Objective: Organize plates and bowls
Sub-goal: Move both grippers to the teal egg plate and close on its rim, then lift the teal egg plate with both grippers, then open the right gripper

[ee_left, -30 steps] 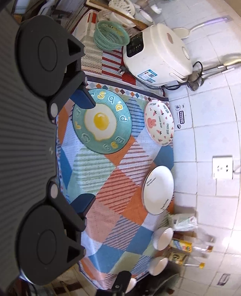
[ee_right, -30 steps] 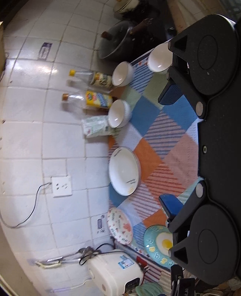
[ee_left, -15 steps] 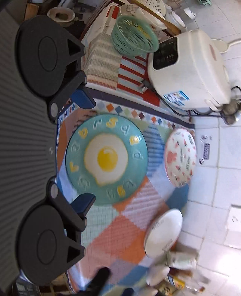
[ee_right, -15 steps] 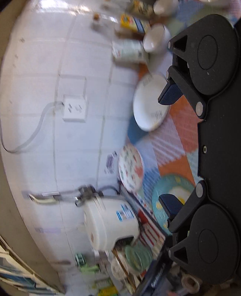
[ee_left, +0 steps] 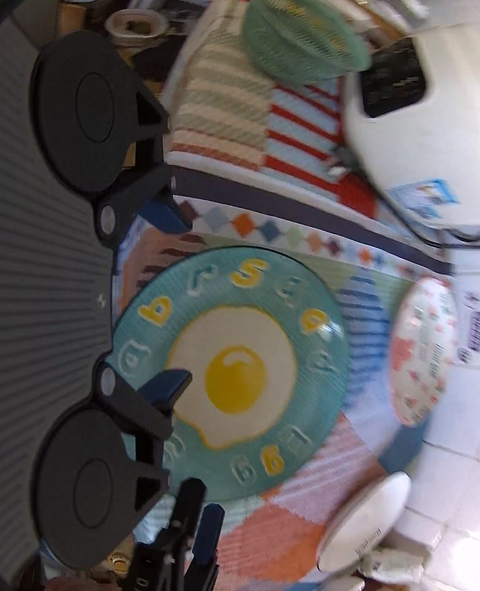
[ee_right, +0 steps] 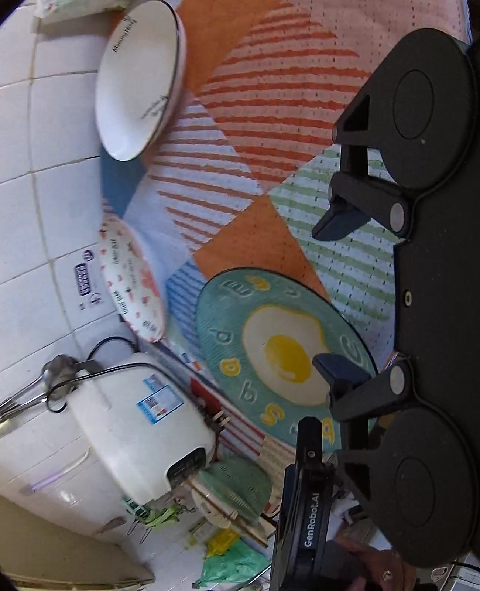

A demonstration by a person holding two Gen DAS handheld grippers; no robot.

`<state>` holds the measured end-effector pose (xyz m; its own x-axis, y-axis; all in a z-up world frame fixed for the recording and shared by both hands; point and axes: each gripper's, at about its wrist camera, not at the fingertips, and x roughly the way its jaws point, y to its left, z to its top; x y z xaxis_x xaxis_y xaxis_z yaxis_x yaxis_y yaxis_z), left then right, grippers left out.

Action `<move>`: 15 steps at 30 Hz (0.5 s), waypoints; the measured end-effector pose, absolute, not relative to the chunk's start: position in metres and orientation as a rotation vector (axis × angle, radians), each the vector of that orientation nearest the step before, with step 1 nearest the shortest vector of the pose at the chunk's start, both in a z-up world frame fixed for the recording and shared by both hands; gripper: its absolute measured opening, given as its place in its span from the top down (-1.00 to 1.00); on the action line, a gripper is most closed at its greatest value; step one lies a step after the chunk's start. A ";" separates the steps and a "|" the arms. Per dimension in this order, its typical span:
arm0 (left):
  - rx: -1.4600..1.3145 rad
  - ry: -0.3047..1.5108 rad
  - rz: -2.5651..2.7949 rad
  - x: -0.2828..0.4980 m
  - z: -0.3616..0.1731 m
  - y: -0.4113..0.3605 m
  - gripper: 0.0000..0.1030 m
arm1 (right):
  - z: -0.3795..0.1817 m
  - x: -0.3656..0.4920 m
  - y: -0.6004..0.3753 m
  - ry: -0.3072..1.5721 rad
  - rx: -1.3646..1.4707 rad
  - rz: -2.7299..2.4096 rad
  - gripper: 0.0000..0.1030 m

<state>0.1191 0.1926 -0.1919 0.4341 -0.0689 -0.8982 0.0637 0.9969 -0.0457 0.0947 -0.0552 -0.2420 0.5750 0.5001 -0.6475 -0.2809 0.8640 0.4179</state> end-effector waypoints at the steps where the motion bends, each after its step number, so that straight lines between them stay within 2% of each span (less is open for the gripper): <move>1: -0.019 1.136 -0.079 0.122 -0.196 0.196 -0.19 | -0.246 0.098 -0.056 0.860 0.300 0.458 -0.23; 2: -0.025 1.147 -0.081 0.123 -0.200 0.197 -0.17 | -0.248 0.101 -0.057 0.865 0.321 0.455 -0.15; 4: -0.027 1.146 -0.090 0.123 -0.203 0.199 0.02 | -0.247 0.105 -0.059 0.863 0.344 0.447 -0.06; 5: -0.038 1.138 -0.097 0.123 -0.203 0.200 0.08 | -0.247 0.107 -0.060 0.869 0.354 0.451 0.07; 6: -0.056 1.135 -0.108 0.123 -0.203 0.201 0.24 | -0.248 0.110 -0.061 0.878 0.357 0.455 0.17; 9: -0.079 1.131 -0.097 0.124 -0.204 0.203 0.31 | -0.248 0.116 -0.061 0.892 0.374 0.495 0.66; 15: -0.121 1.128 -0.078 0.124 -0.206 0.205 0.31 | -0.256 0.131 -0.057 0.943 0.397 0.507 0.68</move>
